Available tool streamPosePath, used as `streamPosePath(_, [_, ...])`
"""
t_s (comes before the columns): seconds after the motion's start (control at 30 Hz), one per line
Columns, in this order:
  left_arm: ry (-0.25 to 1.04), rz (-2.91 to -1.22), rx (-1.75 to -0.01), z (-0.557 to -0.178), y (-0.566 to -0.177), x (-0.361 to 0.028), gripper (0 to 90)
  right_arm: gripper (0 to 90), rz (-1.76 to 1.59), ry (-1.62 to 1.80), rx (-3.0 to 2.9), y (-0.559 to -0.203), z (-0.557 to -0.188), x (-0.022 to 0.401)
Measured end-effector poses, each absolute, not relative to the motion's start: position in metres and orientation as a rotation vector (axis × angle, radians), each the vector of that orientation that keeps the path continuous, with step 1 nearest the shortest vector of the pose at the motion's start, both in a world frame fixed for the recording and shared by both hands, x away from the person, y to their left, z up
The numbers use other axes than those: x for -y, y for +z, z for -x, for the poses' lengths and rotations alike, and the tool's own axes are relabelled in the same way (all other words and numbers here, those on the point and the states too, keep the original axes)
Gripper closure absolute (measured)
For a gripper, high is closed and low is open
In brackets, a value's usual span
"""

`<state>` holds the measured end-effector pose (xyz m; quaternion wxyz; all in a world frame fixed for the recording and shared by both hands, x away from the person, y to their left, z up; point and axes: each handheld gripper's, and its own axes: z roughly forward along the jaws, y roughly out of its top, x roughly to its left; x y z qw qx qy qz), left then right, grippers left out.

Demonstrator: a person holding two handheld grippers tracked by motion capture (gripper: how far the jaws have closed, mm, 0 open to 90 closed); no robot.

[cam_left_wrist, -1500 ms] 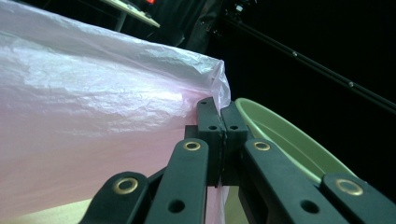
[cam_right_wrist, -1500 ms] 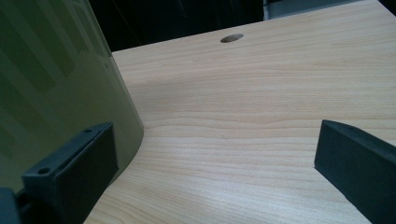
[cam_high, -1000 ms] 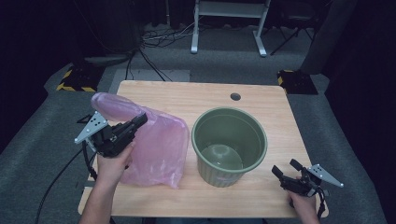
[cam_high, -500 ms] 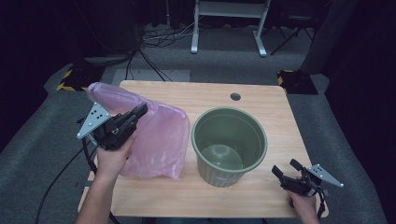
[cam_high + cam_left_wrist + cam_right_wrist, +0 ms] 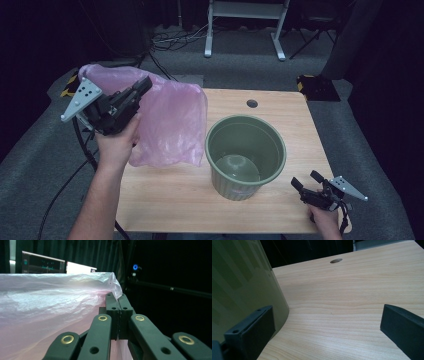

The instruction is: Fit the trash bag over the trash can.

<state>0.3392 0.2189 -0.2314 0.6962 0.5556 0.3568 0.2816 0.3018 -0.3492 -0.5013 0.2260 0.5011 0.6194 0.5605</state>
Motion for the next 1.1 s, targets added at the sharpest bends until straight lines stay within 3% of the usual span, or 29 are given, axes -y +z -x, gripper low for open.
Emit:
streamPosePath(0.73, [0.578, -1.179, -0.705, -0.356, -0.175, -0.172, 90.0, 0.0, -1.370, 1.552, -1.718, -0.501, -0.301, 0.349])
streamPosePath(0.9, [0.510, -1.152, -0.698, -0.363, -0.161, -0.169, 90.0, 0.0, -1.368, 1.553, -1.721, -0.501, -0.301, 0.349])
streamPosePath(1.1, [0.482, -1.183, -0.682, -0.365, -0.165, -0.154, 89.9, 0.0, -1.367, 1.556, -1.722, -0.501, -0.301, 0.349])
